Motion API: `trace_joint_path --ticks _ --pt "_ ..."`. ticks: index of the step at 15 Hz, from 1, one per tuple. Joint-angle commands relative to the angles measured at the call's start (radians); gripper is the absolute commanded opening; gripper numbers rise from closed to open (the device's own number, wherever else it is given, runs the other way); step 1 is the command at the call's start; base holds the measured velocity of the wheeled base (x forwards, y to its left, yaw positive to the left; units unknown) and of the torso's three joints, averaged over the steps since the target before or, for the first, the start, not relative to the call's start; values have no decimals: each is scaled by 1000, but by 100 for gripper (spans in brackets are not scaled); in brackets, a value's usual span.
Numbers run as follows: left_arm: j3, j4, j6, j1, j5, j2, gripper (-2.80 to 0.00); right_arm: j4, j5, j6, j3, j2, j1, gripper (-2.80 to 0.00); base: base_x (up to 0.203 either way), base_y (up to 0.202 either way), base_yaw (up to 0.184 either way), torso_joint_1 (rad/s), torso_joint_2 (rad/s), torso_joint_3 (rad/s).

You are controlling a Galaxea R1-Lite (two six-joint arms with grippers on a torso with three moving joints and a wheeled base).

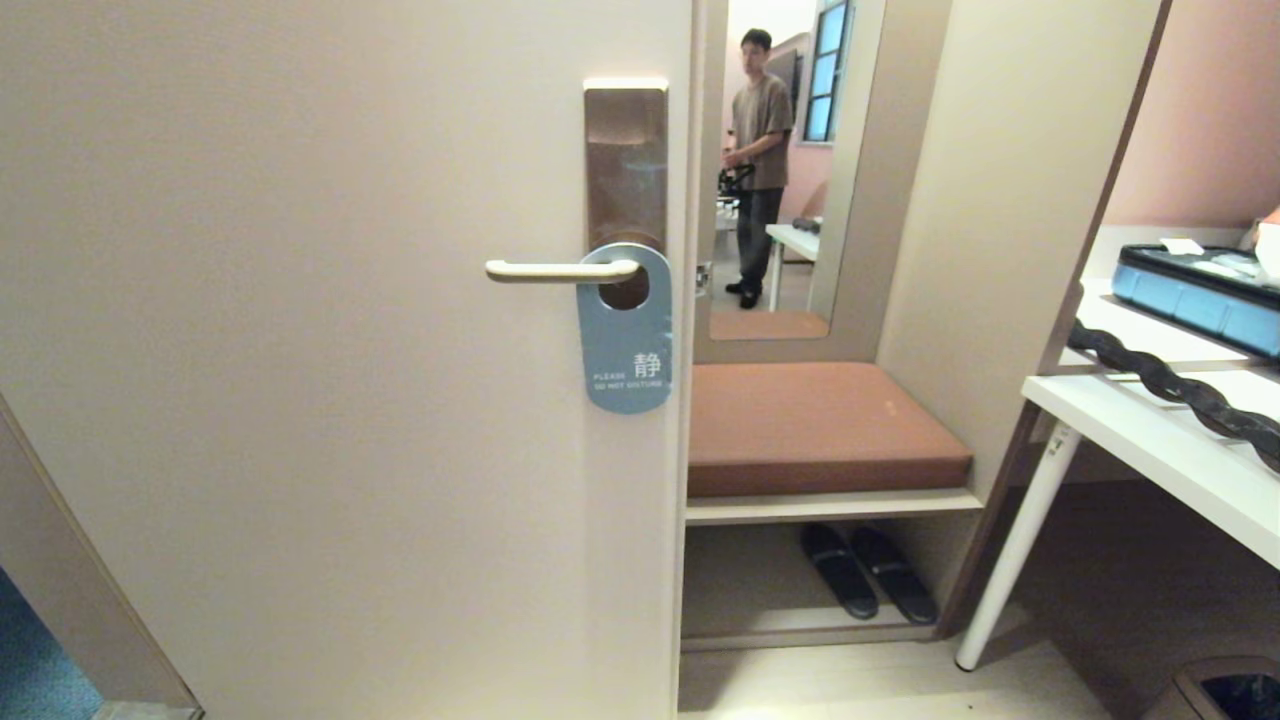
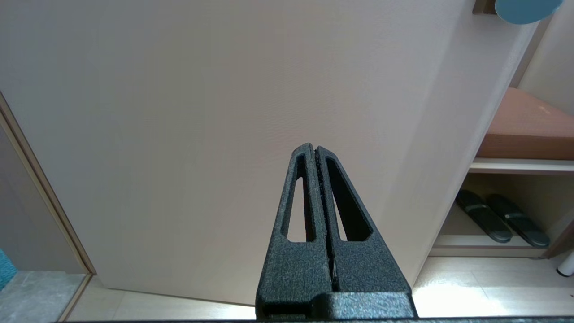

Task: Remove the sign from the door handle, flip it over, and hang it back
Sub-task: Take down the sign

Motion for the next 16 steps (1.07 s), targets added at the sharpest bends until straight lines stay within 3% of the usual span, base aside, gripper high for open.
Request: trace_joint_path --ticks 1,6,9,11,13,16 --pt "0 -1 -1 0 1 1 -280 -60 -35 1 -50 219 1 -280 0 0 0 0 0 0" --pt "0 -1 -1 0 1 1 -280 -243 -67 50 -115 509 -5 -280 0 0 0 0 0 0" --pt "0 -1 -1 0 1 1 -280 -384 -34 55 -146 681 -95 -280 0 0 0 0 0 0" --pt "0 -1 -1 0 1 1 -280 -486 82 41 -191 797 -200 -280 0 0 0 0 0 0" --pt "0 -1 -1 0 1 1 -280 -566 279 3 -230 886 -282 -280 0 0 0 0 0 0" --pt "0 -1 -1 0 1 1 -280 -673 484 -27 -252 976 -310 -280 0 0 0 0 0 0"
